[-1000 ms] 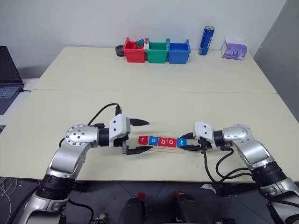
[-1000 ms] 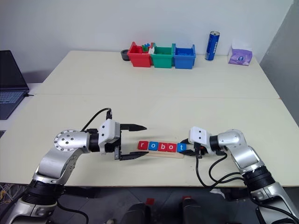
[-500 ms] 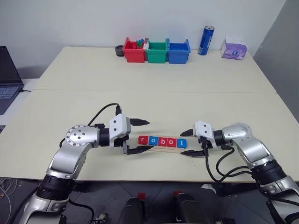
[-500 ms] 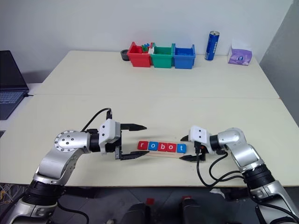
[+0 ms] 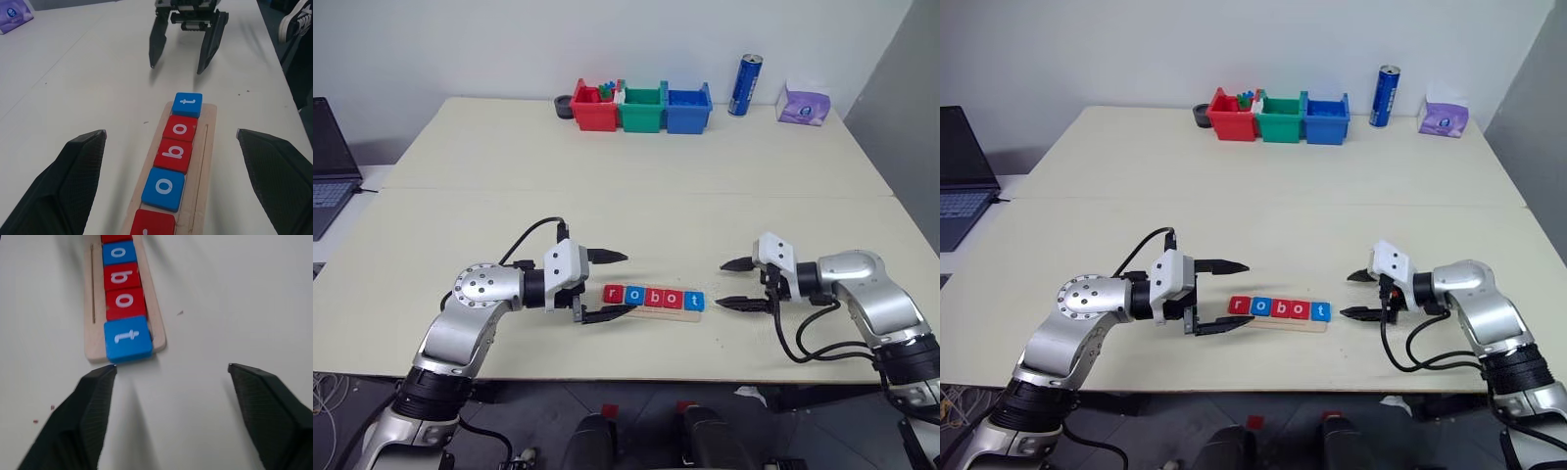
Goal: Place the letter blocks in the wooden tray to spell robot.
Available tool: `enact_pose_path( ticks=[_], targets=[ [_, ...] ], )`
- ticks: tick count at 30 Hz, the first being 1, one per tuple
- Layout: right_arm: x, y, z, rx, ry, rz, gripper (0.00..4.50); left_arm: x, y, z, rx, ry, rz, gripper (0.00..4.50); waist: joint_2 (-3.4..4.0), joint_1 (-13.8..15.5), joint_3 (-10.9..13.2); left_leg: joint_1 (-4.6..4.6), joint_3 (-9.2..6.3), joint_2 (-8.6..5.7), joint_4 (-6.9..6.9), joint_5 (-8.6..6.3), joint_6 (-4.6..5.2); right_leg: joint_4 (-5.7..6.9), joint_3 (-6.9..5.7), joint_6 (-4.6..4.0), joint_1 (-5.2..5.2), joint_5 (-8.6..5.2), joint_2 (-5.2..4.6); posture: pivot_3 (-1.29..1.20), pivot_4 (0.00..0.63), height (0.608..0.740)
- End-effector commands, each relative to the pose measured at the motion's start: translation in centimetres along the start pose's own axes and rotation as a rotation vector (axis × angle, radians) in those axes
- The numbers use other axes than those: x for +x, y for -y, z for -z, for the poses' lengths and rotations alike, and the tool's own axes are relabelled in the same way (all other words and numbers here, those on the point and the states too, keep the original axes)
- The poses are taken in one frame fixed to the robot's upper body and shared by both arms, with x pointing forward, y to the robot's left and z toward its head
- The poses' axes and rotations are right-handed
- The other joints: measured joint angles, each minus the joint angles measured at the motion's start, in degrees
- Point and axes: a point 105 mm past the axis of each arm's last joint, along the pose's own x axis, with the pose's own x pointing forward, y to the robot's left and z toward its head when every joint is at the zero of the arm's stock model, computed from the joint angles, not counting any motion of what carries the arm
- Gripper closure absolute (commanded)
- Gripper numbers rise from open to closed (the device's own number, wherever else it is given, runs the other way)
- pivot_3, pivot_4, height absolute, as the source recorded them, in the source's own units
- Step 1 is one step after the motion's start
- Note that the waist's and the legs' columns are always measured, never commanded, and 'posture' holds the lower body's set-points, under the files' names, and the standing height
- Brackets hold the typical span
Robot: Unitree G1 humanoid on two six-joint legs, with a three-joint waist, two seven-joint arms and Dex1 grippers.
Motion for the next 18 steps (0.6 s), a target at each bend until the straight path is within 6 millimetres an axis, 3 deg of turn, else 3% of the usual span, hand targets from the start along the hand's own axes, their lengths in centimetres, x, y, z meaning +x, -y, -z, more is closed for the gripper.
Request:
enact_pose_path(
  ticks=[1,7,8,18],
  targets=[
    [0.1,0.2,-0.3,-0.034,0.02,0.026,2.01,0.2,-0.2,-1.1,0.038,0.034,0.007,0.0,0.0,-0.14,0.0,0.01,0.0,0.01,0.0,0.0,0.0,0.01,0.0,0.0,0.0,0.0,0.01,0.0,0.15,0.74],
    [1.3,-0.4,-0.1,-0.034,0.035,0.017,4.21,0.2,-0.4,-1.1,0.046,0.03,0.005,0.0,0.0,-0.08,0.0,0.02,0.0,0.01,0.0,0.0,0.0,0.01,0.01,0.0,0.0,0.0,0.03,0.0,0.15,0.74],
    [1.4,-0.5,-0.1,-0.034,0.037,0.016,4.41,0.1,-0.4,-1.1,0.046,0.027,0.004,0.0,0.0,-0.06,0.0,0.01,0.01,0.01,0.0,0.0,0.0,0.01,0.0,-0.01,0.0,0.01,0.02,0.0,0.15,0.74],
    [1.6,-1.2,-0.3,-0.038,0.038,-0.011,4.41,-0.2,-0.4,-0.9,0.043,0.02,-0.002,0.0,0.0,0.01,0.0,0.01,0.0,0.01,0.0,0.0,0.0,0.01,0.0,0.0,0.0,0.0,0.01,0.0,0.15,0.74]
  ],
)
